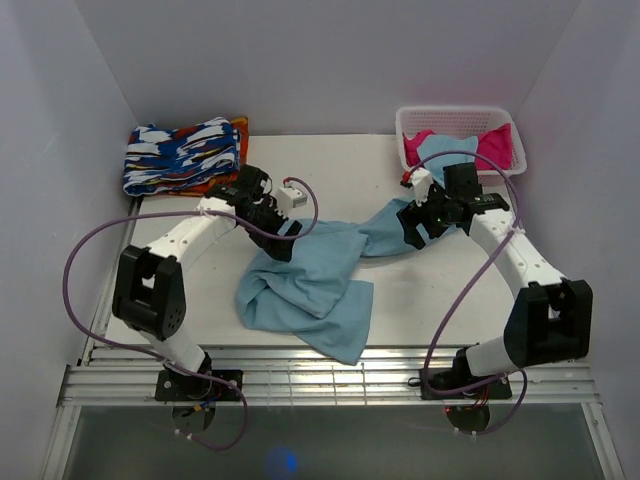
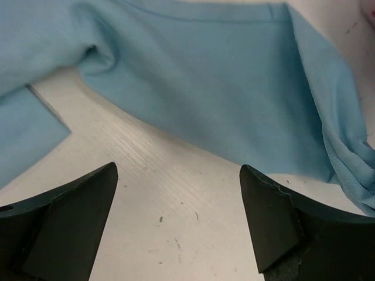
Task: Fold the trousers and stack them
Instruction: Move the trousers to the center of the board
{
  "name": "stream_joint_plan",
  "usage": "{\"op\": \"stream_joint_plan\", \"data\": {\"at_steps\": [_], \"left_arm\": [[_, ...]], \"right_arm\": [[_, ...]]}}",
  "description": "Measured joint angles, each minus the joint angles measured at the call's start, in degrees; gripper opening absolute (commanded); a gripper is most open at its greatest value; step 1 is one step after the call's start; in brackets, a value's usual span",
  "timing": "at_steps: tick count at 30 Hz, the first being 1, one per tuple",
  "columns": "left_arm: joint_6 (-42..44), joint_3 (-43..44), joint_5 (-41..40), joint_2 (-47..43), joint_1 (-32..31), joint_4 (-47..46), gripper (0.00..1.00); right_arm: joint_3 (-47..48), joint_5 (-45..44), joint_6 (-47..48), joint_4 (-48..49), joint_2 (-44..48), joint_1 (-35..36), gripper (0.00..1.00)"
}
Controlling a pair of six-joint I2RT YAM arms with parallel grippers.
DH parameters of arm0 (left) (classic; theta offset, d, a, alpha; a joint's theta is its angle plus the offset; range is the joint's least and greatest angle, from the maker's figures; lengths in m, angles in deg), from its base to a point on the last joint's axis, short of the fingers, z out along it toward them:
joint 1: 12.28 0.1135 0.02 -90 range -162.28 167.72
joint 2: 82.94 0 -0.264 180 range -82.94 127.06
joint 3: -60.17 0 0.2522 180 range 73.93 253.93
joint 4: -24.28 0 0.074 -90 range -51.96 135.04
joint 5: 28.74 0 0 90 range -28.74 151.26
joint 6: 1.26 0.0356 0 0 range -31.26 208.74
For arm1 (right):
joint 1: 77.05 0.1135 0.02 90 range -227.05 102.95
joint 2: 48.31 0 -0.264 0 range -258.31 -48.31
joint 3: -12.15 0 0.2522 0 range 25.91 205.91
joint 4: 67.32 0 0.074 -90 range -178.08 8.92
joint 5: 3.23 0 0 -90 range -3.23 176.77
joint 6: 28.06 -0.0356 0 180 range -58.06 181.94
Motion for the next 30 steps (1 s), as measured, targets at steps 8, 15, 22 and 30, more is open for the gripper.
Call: {"op": "stream_joint_plan", "data": {"at_steps": [8,15,22,30], "left_arm": [[-1.64,7.3,-4.13,7.93,0.98,-1.03,0.96],[-4.59,8.41,-4.09,8.02,2.91,-1.92,0.98],[-5.01,12.37,-3.82,14.01,7.39,-0.79,0.98],[-4.81,12.22,-0.96,17.25,10.43,0.83,0.86]], "right_arm": [[4.63,-6.64,2.19,1.07,-7.32,-12.33,0.92],[13.18,-9.31,-3.32,7.54,-6.6,-18.4,0.93],[13.62,-10.05,-7.1,6.43,-14.73,-19.04,0.95],[14.82,-2.16,-11.08,3.1,-22.21,-24.22,0.33]]}}
